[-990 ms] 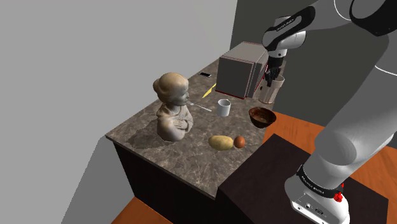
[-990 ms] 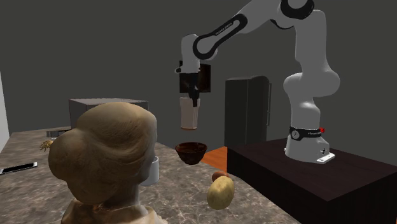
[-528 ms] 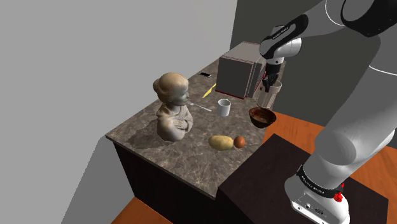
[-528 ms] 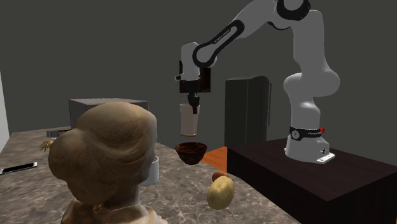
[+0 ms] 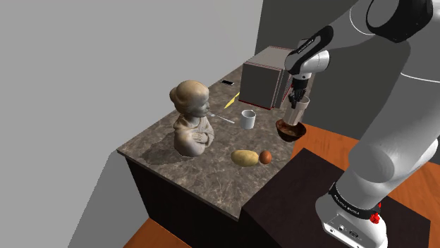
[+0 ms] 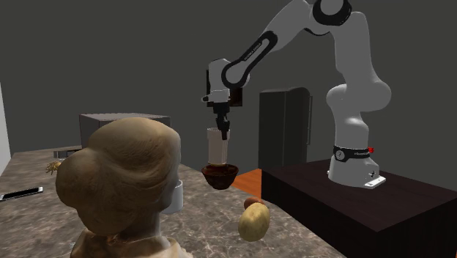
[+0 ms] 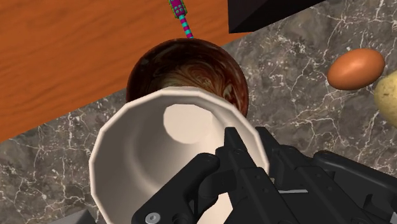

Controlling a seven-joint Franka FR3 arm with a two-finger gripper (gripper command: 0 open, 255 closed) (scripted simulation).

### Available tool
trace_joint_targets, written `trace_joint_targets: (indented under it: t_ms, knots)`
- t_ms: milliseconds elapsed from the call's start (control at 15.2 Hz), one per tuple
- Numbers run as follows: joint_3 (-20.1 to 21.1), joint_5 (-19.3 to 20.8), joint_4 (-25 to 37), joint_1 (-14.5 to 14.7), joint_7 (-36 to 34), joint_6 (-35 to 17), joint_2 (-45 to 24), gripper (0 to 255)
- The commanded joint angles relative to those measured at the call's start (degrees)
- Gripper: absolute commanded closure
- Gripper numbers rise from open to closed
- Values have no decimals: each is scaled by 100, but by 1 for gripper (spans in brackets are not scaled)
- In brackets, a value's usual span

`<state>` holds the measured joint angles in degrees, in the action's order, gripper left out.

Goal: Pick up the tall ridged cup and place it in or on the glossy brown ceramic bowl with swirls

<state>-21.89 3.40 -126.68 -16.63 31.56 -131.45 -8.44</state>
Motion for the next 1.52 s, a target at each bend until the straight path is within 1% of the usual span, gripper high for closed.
trace_joint_targets:
  t_ms: [0,198,660,726,1056,1320,1452]
  knots:
    - [6,-43,-52,-14,27,-158,-103,255]
    - [25,-112,-102,-33,61,-358,-263,255]
    - [25,-112,-102,-33,61,-358,-263,255]
    - [25,-112,-101,-33,61,-358,-263,0]
    - [25,-112,-102,-33,61,-359,-263,0]
    - [1,75,159,50,-75,346,202,0]
    - [2,75,158,49,-76,346,203,0]
